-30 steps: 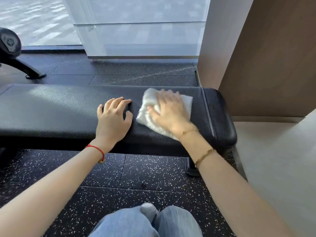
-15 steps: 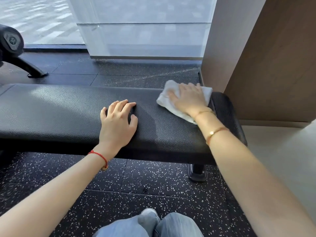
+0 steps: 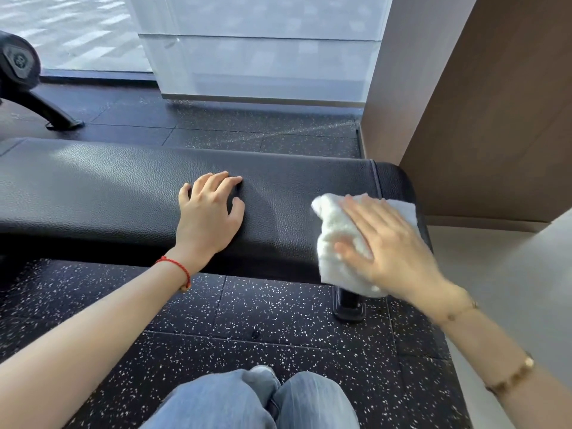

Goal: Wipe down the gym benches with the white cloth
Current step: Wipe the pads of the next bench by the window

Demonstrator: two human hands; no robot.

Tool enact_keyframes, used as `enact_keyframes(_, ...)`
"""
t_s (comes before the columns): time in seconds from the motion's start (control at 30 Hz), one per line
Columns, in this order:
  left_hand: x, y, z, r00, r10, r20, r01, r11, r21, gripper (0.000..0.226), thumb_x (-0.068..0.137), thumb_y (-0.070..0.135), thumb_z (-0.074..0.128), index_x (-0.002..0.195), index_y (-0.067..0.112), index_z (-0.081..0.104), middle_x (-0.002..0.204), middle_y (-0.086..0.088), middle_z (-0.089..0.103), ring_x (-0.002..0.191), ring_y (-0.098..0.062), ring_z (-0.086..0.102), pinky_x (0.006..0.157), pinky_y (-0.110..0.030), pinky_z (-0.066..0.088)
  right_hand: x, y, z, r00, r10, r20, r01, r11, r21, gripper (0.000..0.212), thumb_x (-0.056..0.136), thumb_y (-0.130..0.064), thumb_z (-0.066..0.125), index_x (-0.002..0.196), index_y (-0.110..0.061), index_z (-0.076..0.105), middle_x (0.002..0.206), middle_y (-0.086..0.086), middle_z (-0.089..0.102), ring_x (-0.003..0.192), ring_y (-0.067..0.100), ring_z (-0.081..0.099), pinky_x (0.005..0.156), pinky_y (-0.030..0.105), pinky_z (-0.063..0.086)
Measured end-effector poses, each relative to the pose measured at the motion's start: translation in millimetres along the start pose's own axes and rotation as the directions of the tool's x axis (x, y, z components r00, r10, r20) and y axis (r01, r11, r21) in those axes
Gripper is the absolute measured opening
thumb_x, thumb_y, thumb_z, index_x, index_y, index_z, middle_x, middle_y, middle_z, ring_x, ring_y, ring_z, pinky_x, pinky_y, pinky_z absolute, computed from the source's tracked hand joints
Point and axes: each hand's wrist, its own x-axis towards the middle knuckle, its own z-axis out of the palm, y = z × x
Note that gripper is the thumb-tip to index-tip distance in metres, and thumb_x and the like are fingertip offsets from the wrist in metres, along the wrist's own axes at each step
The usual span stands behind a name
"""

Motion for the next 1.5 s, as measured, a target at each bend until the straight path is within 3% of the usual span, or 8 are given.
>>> enact_keyframes(0.2, 0, 2, 0, 1.000, -0.009, 0.018, 0.009, 1.000, 0.017, 0.040, 0.094, 0.027, 0.050, 0.133, 0.024, 0.056, 0.142, 0.003, 0.052, 0.137, -0.021, 0.039, 0.116, -0.053, 0.023, -15, -38, 29, 0.978, -0.166, -0.126, 0.141, 0.972, -0.186, 0.081, 0.093, -0.062, 0.054, 0.156, -0.018, 0.030, 0.159, 0.002, 0.035, 0.148, 0.026, 0.030, 0.118, 0.049, 0.028)
enact_keyframes(0.37, 0, 1, -1, 1.000, -0.010, 0.008, 0.010, 1.000, -0.006, 0.039, 0.093, 0.026, 0.053, 0.132, 0.023, 0.059, 0.142, 0.000, 0.053, 0.137, -0.021, 0.041, 0.115, -0.051, 0.025, 24, -100, 46, 0.982, -0.159, -0.099, 0.130, 0.958, -0.255, 0.077, 0.093, -0.064, 0.049, 0.153, -0.018, 0.035, 0.155, 0.003, 0.041, 0.144, 0.029, 0.036, 0.119, 0.044, 0.028)
enact_keyframes(0.57, -2, 0, -3, 1.000, 0.021, 0.014, -0.021, 1.000, 0.006, 0.039, 0.095, 0.027, 0.050, 0.134, 0.025, 0.056, 0.143, 0.001, 0.052, 0.138, -0.021, 0.040, 0.115, -0.051, 0.025, -34, -38, 31, 0.970, -0.086, -0.228, 0.030, 0.972, -0.235, 0.081, 0.085, -0.052, 0.072, 0.150, -0.013, 0.041, 0.154, 0.004, 0.043, 0.143, 0.026, 0.039, 0.118, 0.046, 0.030)
enact_keyframes(0.77, -2, 4, -2, 1.000, 0.008, 0.018, -0.008, 1.000, 0.003, 0.040, 0.095, 0.025, 0.049, 0.134, 0.022, 0.056, 0.143, -0.001, 0.052, 0.138, -0.023, 0.040, 0.115, -0.054, 0.024, -50, -2, 15, 0.965, 0.186, -0.185, -0.219, 0.959, -0.178, 0.089, 0.090, -0.074, 0.041, 0.151, -0.009, 0.038, 0.157, 0.006, 0.038, 0.146, 0.026, 0.033, 0.120, 0.047, 0.026)
enact_keyframes(0.97, -2, 6, -4, 0.999, 0.012, 0.032, -0.012, 1.000, 0.006, 0.040, 0.095, 0.023, 0.049, 0.134, 0.020, 0.056, 0.143, -0.003, 0.052, 0.137, -0.024, 0.040, 0.115, -0.054, 0.025, 7, -19, 8, 0.904, 0.426, -0.029, -0.426, 0.897, -0.118, 0.082, 0.094, -0.065, 0.007, 0.156, -0.014, 0.026, 0.164, 0.007, 0.023, 0.152, 0.025, 0.015, 0.125, 0.040, 0.002)
enact_keyframes(1.2, -3, 6, -6, 0.999, 0.022, 0.041, -0.023, 1.000, 0.014, 0.040, 0.097, 0.020, 0.049, 0.136, 0.018, 0.055, 0.145, -0.005, 0.051, 0.139, -0.027, 0.039, 0.115, -0.054, 0.025, -21, -52, 13, 0.971, 0.239, -0.022, -0.240, 0.968, -0.078, 0.070, 0.100, -0.054, 0.013, 0.154, -0.013, 0.031, 0.162, 0.002, 0.028, 0.151, 0.020, 0.022, 0.125, 0.041, 0.012)
enact_keyframes(1.33, -3, 6, -6, 0.999, 0.016, 0.030, -0.017, 1.000, 0.024, 0.039, 0.096, 0.021, 0.050, 0.134, 0.019, 0.056, 0.143, -0.003, 0.052, 0.137, -0.025, 0.041, 0.114, -0.053, 0.026, 29, -4, 8, 0.917, 0.396, 0.040, -0.396, 0.918, -0.001, 0.070, 0.102, -0.057, 0.010, 0.158, -0.016, 0.017, 0.166, 0.000, 0.015, 0.153, 0.017, 0.008, 0.122, 0.031, -0.008)
enact_keyframes(1.5, -1, 5, -4, 1.000, 0.005, 0.020, -0.006, 1.000, 0.021, 0.037, 0.094, 0.025, 0.050, 0.130, 0.023, 0.058, 0.139, 0.000, 0.054, 0.134, -0.023, 0.043, 0.113, -0.052, 0.027, 119, -3, 11, 0.926, 0.345, 0.151, -0.339, 0.939, -0.066, 0.068, 0.104, -0.056, 0.014, 0.158, -0.015, 0.013, 0.165, 0.010, 0.016, 0.151, 0.029, 0.015, 0.125, 0.045, 0.008)
